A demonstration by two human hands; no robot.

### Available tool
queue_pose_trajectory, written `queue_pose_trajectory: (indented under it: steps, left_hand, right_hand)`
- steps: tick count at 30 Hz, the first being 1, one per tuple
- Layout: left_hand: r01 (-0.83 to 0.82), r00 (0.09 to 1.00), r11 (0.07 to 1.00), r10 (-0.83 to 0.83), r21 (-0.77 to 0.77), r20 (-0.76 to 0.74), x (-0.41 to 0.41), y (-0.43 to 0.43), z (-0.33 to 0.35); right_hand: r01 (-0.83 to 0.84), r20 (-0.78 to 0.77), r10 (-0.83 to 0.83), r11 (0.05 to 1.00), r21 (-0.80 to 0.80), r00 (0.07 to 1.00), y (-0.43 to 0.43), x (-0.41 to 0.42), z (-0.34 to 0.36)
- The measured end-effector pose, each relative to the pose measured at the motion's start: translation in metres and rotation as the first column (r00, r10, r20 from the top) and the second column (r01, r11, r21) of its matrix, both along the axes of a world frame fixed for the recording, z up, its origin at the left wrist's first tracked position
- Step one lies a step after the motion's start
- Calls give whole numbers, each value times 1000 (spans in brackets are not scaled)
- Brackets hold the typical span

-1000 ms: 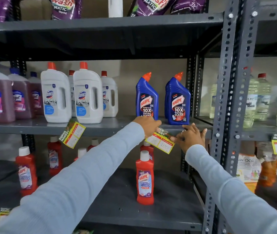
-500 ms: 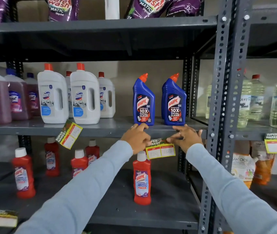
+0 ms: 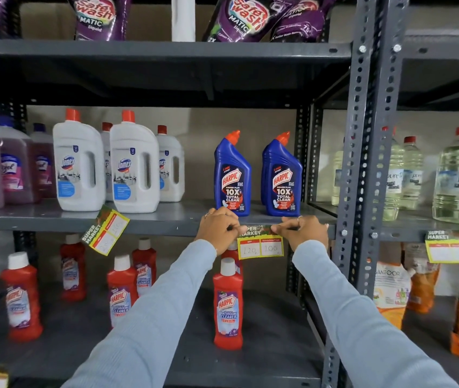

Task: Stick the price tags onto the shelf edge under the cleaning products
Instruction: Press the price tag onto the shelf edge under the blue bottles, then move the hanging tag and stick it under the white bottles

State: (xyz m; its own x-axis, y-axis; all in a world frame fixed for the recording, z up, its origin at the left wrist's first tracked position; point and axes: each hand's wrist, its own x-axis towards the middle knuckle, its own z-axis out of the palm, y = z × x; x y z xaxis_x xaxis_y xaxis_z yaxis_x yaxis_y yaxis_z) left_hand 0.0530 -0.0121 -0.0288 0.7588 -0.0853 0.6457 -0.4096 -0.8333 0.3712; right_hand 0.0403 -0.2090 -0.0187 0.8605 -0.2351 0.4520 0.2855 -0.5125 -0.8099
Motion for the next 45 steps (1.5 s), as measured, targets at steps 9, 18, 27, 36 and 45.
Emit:
queue_pose_trajectory:
  steps: [9, 18, 27, 36, 45]
  left_hand:
    - [-65, 990, 997, 60, 38, 124, 12, -1, -10]
    - [42, 984, 988, -14, -151, 177, 15, 6, -16]
    - [293, 954, 944, -277, -155, 116, 1, 38, -20]
    - [95, 862, 945, 79, -313, 500, -70, 162, -66]
    - [-499, 843, 852, 520, -160, 140, -77, 300, -64]
  right_hand:
    - [164, 109, -157, 985, -61, 982, 9, 12, -17]
    - [218, 199, -211, 976, -14, 957, 12, 14, -22]
    - [200, 111, -198, 980, -10, 974, 5, 15, -3]
    - [-288, 545, 332, 943, -168, 770, 196, -33, 5]
    - [-433, -3, 481, 786, -441, 877, 343, -15, 29]
